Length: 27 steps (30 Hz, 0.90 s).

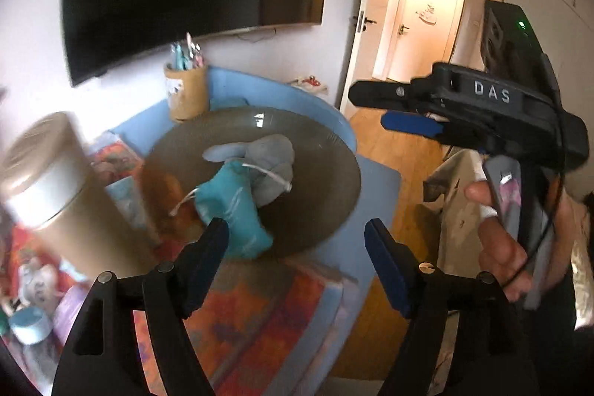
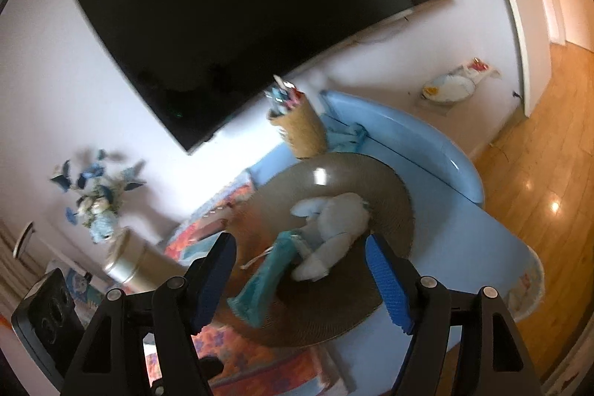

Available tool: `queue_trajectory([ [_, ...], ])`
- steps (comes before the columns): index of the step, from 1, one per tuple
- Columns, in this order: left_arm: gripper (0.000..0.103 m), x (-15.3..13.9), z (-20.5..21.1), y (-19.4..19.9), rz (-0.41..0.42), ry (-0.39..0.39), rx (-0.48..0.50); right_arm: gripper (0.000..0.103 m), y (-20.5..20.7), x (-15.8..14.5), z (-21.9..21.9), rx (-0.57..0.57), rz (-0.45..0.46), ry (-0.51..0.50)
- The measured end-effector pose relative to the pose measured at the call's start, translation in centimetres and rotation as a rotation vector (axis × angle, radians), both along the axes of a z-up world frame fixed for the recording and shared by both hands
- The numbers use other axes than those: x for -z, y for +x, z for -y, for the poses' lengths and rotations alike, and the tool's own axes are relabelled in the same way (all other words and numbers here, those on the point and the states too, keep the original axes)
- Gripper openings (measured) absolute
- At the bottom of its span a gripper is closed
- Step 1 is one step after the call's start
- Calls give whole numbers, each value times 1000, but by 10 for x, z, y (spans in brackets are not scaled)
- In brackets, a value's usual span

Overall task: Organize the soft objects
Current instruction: 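Carry the teal pouch with the left gripper into the glass bowl and release, then return the left gripper to the quilt and grasp the frosted zip bag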

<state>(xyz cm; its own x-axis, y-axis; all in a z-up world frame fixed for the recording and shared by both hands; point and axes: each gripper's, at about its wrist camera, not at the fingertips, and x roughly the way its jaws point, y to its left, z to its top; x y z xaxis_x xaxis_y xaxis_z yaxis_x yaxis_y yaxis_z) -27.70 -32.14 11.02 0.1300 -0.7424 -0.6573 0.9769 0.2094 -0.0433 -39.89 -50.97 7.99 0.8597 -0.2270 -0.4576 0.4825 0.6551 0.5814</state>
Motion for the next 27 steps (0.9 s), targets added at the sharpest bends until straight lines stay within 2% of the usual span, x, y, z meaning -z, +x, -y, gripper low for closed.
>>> queue_trajectory([
  [2, 78, -5, -22, -5, 35, -20, -19, 82, -4, -11, -23, -41, 38, -57],
  [5, 79, -11, -68, 1, 65, -44, -96, 89, 1, -31, -67, -130, 79, -182],
  [9, 79, -13, -141, 30, 91, -53, -283, 91, 23, -57, -139, -291, 110, -336],
  [11, 79, -14, -177, 53, 85, -51, -393, 100, 41, -63, -172, -362, 120, -370],
  [13, 79, -13, -205, 79, 69, -54, -498, 102, 64, -62, -201, -448, 119, -375],
  [15, 79, -9, -242, 107, 59, -44, -635, 102, 98, -51, -234, -538, 90, -349],
  [17, 79, 2, -275, 137, 53, -14, -771, 102, 128, -37, -256, -577, 37, -335],
  [20, 79, 32, -314, 177, 30, 17, -911, 102, 182, -4, -281, -614, -42, -299],
  [24, 79, 72, -344, 216, -49, 17, -1003, 102, 236, 28, -291, -598, -65, -263],
  [27, 79, 94, -350, 231, -83, 6, -1027, 102, 258, 46, -293, -548, -53, -291],
])
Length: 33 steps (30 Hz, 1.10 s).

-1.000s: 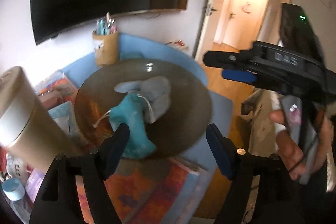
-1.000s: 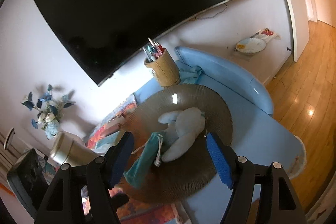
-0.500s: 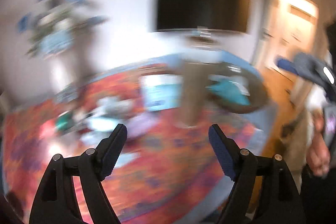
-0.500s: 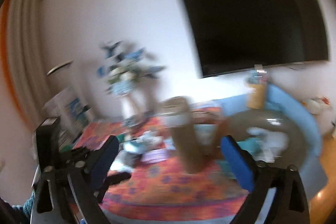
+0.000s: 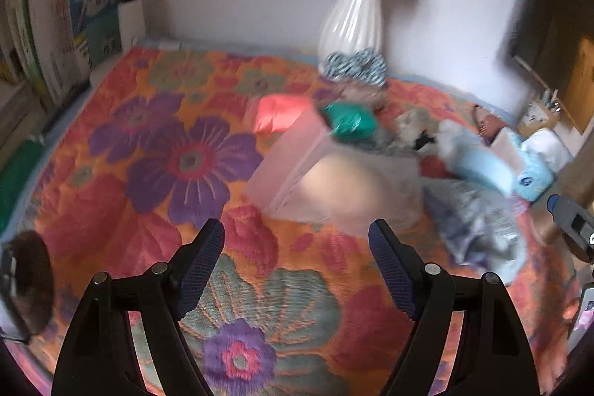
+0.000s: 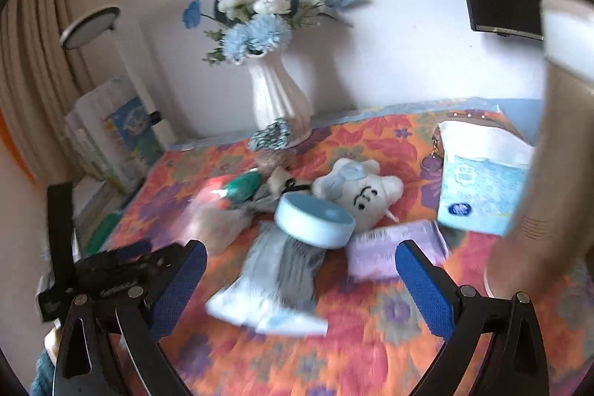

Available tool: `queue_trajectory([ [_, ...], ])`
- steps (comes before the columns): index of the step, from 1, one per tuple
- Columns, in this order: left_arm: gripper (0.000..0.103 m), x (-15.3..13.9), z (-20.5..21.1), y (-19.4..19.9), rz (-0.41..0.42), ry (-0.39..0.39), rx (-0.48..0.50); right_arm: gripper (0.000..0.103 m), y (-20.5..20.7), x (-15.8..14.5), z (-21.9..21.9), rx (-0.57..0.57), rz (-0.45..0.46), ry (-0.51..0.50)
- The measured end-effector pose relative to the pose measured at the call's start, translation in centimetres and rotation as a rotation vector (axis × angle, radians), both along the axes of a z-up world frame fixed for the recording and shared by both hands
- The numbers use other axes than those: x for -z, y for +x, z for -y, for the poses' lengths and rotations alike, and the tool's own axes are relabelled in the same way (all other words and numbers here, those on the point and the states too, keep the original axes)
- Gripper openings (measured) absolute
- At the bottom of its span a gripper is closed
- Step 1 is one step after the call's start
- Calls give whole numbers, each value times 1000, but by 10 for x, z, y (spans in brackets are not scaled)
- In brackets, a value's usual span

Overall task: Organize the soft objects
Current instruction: 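Return the left gripper to the quilt and grasp the frosted zip bag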

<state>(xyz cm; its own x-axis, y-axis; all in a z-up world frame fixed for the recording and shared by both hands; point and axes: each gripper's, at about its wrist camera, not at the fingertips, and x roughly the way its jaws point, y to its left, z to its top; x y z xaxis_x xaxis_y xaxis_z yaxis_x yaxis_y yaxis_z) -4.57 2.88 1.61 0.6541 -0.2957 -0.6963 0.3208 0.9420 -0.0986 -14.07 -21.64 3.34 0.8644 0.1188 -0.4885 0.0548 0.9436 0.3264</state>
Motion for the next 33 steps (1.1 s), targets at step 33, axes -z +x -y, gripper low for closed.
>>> queue_trajectory([
  [33, 79, -16, 49, 1, -58, 9, 123, 103, 11, 16, 5, -17, -22, 48],
])
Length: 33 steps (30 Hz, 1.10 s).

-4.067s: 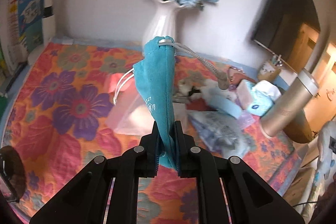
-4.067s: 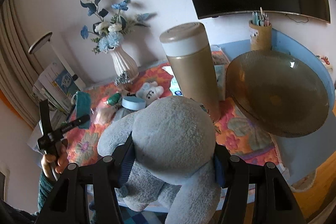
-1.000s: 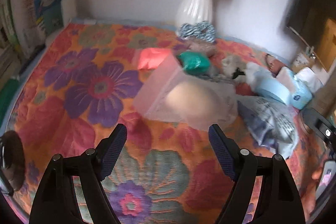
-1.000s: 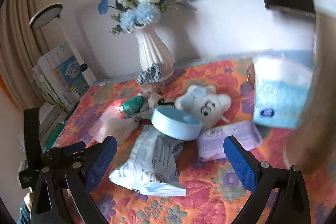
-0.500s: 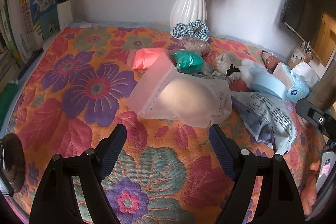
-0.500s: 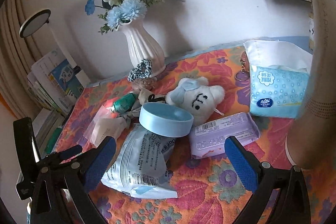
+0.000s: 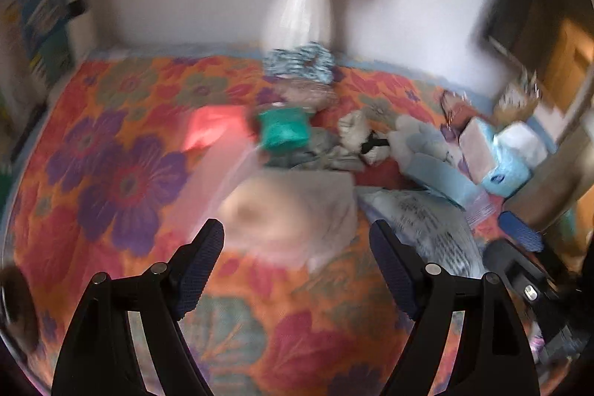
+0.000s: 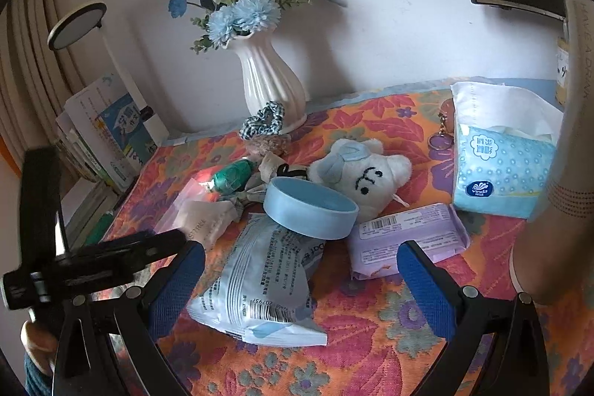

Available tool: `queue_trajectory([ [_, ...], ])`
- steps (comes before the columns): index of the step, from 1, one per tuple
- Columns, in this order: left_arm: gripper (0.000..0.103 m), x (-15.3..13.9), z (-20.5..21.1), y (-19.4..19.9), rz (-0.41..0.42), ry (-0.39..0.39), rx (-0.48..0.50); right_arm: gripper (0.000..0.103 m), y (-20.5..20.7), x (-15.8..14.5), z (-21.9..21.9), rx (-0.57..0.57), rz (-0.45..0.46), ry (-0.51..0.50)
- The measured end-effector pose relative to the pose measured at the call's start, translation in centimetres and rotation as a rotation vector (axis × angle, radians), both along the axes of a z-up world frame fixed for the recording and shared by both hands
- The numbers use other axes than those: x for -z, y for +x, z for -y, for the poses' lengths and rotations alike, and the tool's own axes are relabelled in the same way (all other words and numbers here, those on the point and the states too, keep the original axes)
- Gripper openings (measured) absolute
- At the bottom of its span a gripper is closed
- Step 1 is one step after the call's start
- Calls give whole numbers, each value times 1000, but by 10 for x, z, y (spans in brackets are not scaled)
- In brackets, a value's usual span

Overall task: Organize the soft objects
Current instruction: 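Return the left gripper to the quilt and grasp the frosted zip bag, then lift the frosted zip bag with the left gripper while the right gripper grasps the white snack bag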

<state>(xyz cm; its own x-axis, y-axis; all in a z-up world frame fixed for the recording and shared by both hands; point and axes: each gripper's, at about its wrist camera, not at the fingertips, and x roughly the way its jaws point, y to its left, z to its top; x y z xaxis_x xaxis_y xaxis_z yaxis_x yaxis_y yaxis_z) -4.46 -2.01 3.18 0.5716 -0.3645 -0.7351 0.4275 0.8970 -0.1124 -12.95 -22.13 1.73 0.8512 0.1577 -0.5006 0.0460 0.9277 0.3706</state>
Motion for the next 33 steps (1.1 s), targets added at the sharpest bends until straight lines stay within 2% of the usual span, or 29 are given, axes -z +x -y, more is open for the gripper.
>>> queue_trajectory([
  [2, 79, 7, 19, 8, 2, 69, 16, 103, 0, 1, 1, -9, 2, 13],
  [5, 79, 15, 31, 16, 84, 224, -50, 103, 1, 3, 3, -19, -9, 35],
  [7, 79, 16, 19, 17, 87, 238, -80, 103, 1, 3, 4, -28, -12, 43],
  [11, 79, 12, -39, 14, 33, 136, -142, 103, 4, 4, -1, -44, -29, 25],
  [15, 79, 19, -85, 18, -35, 117, -214, 103, 15, 7, -18, -82, -84, -54],
  [17, 79, 20, -96, 16, -68, 74, -190, 103, 21, 9, -27, -89, -117, -101],
  [20, 79, 12, -98, 7, -102, -61, -78, 103, 24, 11, -34, -101, -133, -133],
  [22, 80, -1, -91, 5, -105, -158, 6, 103, 24, 12, -33, -102, -135, -128],
  [23, 82, -6, -87, 9, -92, -164, -1, 103, 26, 13, -31, -104, -142, -117],
  [26, 83, -11, -73, 26, -46, -103, -68, 103, 33, 17, -25, -115, -174, -73],
  [30, 81, 10, -44, 62, -40, 75, -146, 103, 35, 19, -25, -129, -187, -51],
  [33, 65, 23, -42, 59, -23, 98, -135, 103, 34, 19, -28, -134, -189, -19],
])
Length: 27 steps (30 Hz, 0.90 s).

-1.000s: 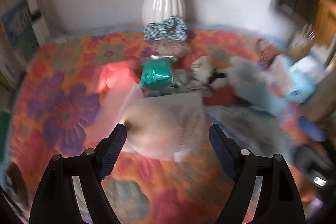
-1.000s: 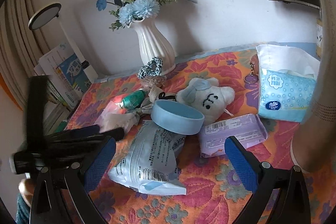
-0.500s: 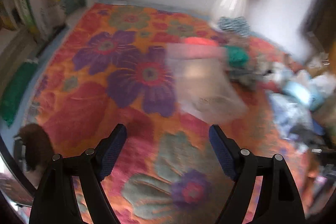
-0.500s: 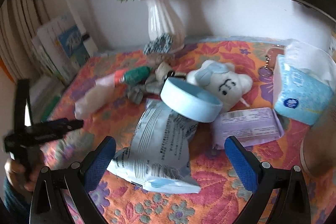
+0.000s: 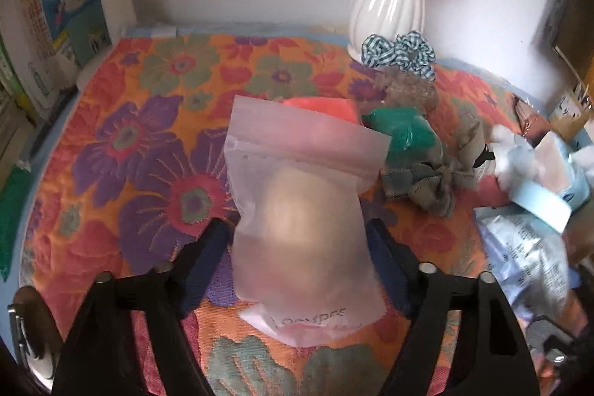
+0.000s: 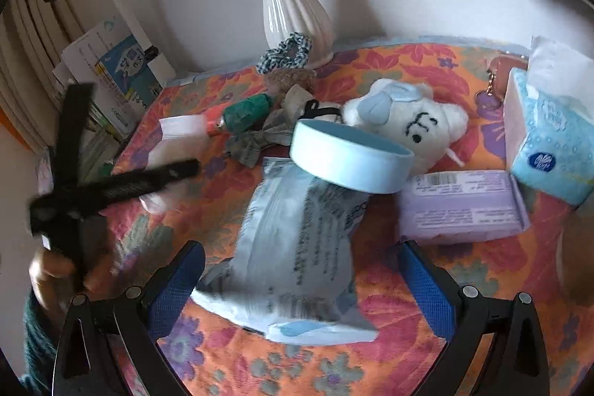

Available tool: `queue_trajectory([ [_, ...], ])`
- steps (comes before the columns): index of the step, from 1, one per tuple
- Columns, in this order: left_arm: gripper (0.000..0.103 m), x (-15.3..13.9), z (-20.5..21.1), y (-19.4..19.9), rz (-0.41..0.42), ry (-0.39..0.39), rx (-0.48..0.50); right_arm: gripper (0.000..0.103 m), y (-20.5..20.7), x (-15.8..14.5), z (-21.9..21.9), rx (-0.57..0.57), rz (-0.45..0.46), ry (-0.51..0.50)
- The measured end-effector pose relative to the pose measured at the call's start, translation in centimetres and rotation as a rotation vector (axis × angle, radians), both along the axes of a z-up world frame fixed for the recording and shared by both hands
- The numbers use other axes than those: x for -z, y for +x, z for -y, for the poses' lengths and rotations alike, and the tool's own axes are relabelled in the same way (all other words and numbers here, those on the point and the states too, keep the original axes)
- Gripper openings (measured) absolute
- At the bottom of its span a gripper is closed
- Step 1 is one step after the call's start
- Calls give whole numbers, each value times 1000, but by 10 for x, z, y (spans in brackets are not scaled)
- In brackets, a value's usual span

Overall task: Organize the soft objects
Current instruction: 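Lift the frosted zip bag with the left gripper while the right gripper grasps the white snack bag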

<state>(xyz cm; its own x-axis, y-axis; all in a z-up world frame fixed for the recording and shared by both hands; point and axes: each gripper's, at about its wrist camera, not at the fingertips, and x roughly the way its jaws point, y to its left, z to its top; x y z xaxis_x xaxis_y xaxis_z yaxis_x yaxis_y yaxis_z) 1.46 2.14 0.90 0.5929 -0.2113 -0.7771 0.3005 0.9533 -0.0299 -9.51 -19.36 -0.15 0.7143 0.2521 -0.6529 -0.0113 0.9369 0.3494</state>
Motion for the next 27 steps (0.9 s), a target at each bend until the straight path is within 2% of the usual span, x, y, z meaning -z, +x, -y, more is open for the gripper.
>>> queue_trajectory([
  [1, 51, 0, 2, -4, 29, 18, 0, 103, 0, -1, -2, 2, 4, -6],
  [4, 40, 1, 4, -14, 64, 50, 11, 103, 5, -2, -9, 39, -9, -40],
  [6, 37, -1, 9, -19, 93, 74, 17, 92, 8, -2, -14, 49, -15, -73],
  [7, 36, -2, 11, -23, 107, 78, 22, 77, 8, -3, -18, 45, -11, -95],
  [8, 36, -6, 14, -29, 129, 80, 26, 69, 7, -4, -23, 32, -2, -120],
  [10, 36, -12, 12, -42, 162, 56, 29, 64, 5, -6, -28, 31, 12, -172],
  [12, 36, -16, 10, -50, 178, -1, 48, 61, 0, -8, -32, -18, 10, -159],
  [14, 36, -18, 6, -60, 201, -36, 59, 61, -8, -8, -34, -117, 5, -60],
  [16, 36, -19, 5, -64, 214, -40, 54, 61, -16, -8, -40, -191, 13, -17],
  [19, 36, -19, 5, -64, 224, -46, 44, 61, -25, -7, -61, -239, 12, -90],
  [23, 36, -19, 1, -62, 220, -62, 28, 68, -17, -3, -76, -200, -12, -163],
  [27, 36, -19, -5, -60, 196, -99, 20, 68, -3, 7, -83, -174, -48, -202],
])
